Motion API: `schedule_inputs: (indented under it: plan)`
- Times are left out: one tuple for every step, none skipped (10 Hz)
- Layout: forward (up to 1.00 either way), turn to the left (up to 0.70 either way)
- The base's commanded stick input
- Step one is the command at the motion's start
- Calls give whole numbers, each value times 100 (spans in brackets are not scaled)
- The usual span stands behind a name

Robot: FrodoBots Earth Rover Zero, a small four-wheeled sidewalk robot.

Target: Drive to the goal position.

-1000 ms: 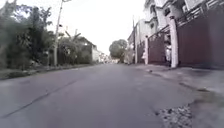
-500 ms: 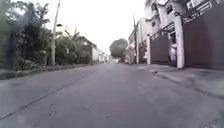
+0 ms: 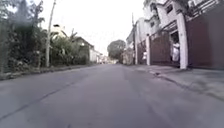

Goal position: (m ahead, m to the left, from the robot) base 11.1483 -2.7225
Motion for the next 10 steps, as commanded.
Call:
schedule_inputs:
  plan:
    - [100, 0]
    - [100, 0]
    - [100, 0]
    - [100, -28]
    - [100, -40]
    - [100, -40]
    - [100, -40]
    - [100, -40]
    - [100, -10]
    - [100, 0]
